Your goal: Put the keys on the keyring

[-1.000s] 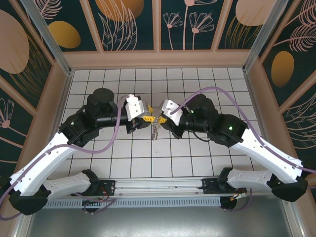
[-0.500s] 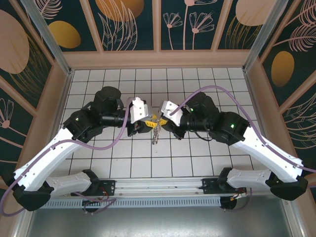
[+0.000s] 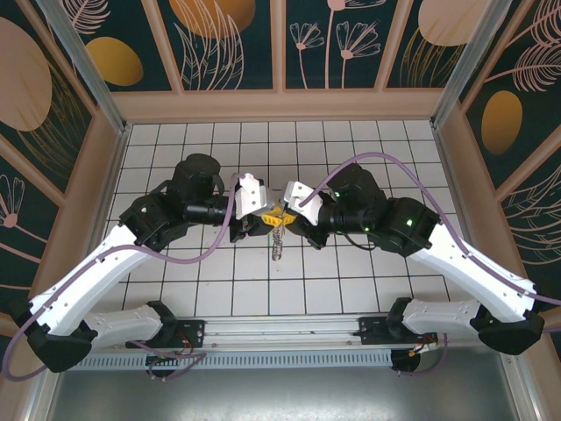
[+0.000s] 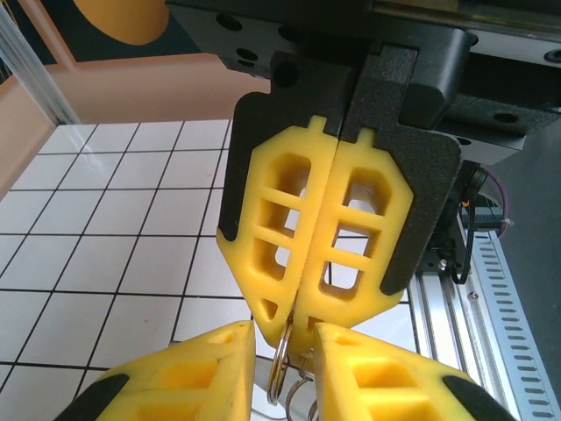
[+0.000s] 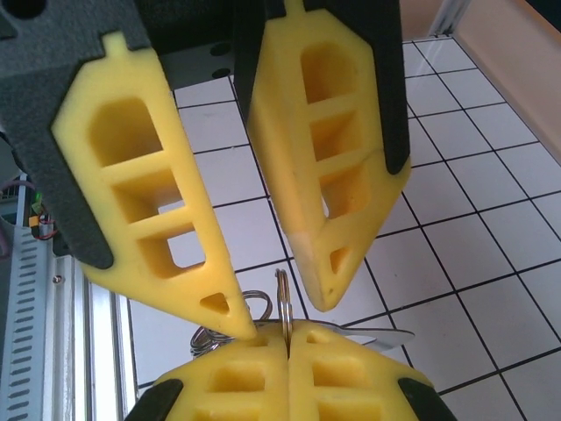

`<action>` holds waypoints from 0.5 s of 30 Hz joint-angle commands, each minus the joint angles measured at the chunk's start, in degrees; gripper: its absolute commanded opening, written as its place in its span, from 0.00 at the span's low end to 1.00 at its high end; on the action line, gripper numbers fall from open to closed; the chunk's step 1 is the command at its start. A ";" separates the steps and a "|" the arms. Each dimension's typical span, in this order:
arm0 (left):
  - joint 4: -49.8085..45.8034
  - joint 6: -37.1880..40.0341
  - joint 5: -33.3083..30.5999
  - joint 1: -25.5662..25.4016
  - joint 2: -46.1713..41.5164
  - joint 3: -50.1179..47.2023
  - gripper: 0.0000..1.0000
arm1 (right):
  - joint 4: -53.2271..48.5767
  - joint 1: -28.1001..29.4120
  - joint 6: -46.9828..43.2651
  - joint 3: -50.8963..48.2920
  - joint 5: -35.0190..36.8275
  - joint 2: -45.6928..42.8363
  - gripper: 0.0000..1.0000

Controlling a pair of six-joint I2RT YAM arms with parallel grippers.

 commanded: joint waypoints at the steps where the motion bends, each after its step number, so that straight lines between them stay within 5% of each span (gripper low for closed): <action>1: 1.14 0.85 0.52 -0.22 0.76 -0.50 0.17 | 2.02 0.18 -0.78 1.52 -2.34 -0.12 0.00; 15: 0.43 1.14 -2.34 -0.24 0.71 -2.18 0.17 | 3.28 0.18 -0.72 0.49 -3.04 -1.96 0.00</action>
